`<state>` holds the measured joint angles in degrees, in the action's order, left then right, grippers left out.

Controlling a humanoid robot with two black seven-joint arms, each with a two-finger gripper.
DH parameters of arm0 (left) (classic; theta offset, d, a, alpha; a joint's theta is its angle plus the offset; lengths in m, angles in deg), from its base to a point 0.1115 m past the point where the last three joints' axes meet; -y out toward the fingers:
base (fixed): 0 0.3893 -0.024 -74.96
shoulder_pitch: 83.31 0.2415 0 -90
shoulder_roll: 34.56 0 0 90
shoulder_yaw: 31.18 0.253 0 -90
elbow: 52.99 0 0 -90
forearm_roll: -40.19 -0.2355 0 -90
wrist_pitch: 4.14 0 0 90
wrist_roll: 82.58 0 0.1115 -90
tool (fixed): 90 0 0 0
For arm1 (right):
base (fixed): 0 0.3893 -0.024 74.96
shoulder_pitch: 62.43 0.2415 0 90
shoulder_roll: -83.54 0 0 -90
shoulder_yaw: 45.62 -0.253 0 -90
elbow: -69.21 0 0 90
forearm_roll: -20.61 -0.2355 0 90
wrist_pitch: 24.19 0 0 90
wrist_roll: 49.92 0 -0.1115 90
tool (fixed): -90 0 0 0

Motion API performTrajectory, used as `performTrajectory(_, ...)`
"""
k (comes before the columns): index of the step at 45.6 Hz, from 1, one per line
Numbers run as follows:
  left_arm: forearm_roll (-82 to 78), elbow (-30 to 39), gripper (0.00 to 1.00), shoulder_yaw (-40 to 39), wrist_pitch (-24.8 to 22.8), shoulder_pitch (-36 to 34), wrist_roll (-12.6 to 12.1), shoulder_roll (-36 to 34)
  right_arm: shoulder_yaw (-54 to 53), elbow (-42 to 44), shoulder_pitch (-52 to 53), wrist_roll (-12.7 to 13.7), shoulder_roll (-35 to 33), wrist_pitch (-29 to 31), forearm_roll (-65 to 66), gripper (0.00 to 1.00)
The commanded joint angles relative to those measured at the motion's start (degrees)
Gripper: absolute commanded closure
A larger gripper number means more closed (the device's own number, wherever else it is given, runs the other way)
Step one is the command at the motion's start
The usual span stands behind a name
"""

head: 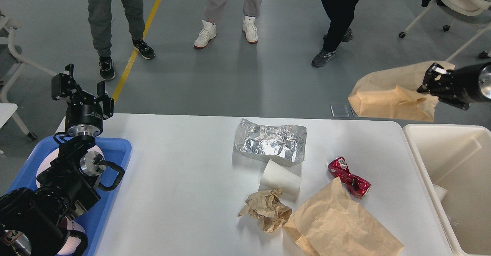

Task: Tidy desktop
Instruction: 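Grasp the brown paper bag with the right gripper and lift it, then drop the brown paper bag into the white bin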

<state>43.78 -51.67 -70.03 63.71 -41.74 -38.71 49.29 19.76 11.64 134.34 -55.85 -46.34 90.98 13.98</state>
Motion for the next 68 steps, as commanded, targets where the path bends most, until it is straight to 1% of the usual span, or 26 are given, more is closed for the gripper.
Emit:
performTrajectory(1, 0.0, 0.0, 0.04, 0.0, 0.0, 0.0, 0.0, 0.0, 1.0, -0.1, 6.4, 0.0, -0.7, 5.6, 0.0, 1.00)
performTrajectory(7, 0.0, 0.0, 0.04, 0.0, 0.0, 0.0, 0.0, 0.0, 1.5, 0.1, 11.9, 0.0, -0.8, 10.9, 0.0, 1.00)
performTrajectory(10, 0.0, 0.0, 0.04, 0.0, 0.0, 0.0, 0.0, 0.0, 1.4, 0.2, 12.9, 0.0, -1.0, 11.9, 0.0, 1.00)
performTrajectory(14, 0.0, 0.0, 0.04, 0.0, 0.0, 0.0, 0.0, 0.0, 1.4, 0.5, 13.1, 0.0, -1.0, 11.9, 0.2, 1.00)
performTrajectory(18, 0.0, 0.0, 0.04, 0.0, 0.0, 0.0, 0.0, 0.0, 1.8, 1.0, 12.9, 0.0, -1.2, 10.4, 0.8, 1.00)
performTrajectory(22, 0.0, 0.0, 0.04, 0.0, 0.0, 0.0, 0.0, 0.0, 3.9, 2.8, 11.1, 0.0, -1.2, 5.0, 0.7, 1.00)
performTrajectory(27, 0.0, 0.0, 0.04, 0.0, 0.0, 0.0, 0.0, 0.0, 7.8, 5.0, 4.5, 0.0, -1.4, -4.8, 0.5, 1.00)
performTrajectory(30, 0.0, 0.0, 0.04, 0.0, 0.0, 0.0, 0.0, 0.0, 8.4, 6.9, 0.0, 0.0, -3.0, -9.8, 0.5, 1.00)
performTrajectory(34, 0.0, 0.0, 0.04, 0.0, 0.0, 0.0, 0.0, 0.0, 7.5, 10.1, -7.5, 0.0, -5.2, -13.5, 0.4, 1.00)
performTrajectory(43, 0.0, 0.0, 0.04, 0.0, 0.0, 0.0, 0.0, 0.0, 4.9, 17.0, -22.3, 0.0, -5.7, -16.3, -0.3, 1.00)
performTrajectory(54, 0.0, 0.0, 0.04, 0.0, 0.0, 0.0, 0.0, 0.0, -0.1, 21.3, -42.2, 0.0, -4.8, -23.7, -0.3, 1.00)
performTrajectory(64, 0.0, 0.0, 0.04, 0.0, 0.0, 0.0, 0.0, 0.0, -3.3, 26.5, -53.7, 0.0, 0.0, -24.4, -0.4, 1.00)
performTrajectory(65, 0.0, 0.0, 0.04, 0.0, 0.0, 0.0, 0.0, 0.0, -3.5, 26.8, -54.2, 0.0, 0.2, -24.4, -0.4, 0.92)
performTrajectory(66, 0.0, 0.0, 0.04, 0.0, 0.0, 0.0, 0.0, 0.0, -3.7, 27.1, -54.6, 0.0, 0.5, -24.5, -0.3, 0.75)
performTrajectory(68, 0.0, 0.0, 0.04, 0.0, 0.0, 0.0, 0.0, 0.0, -3.9, 27.9, -55.0, 0.0, 0.9, -24.6, -0.3, 0.33)
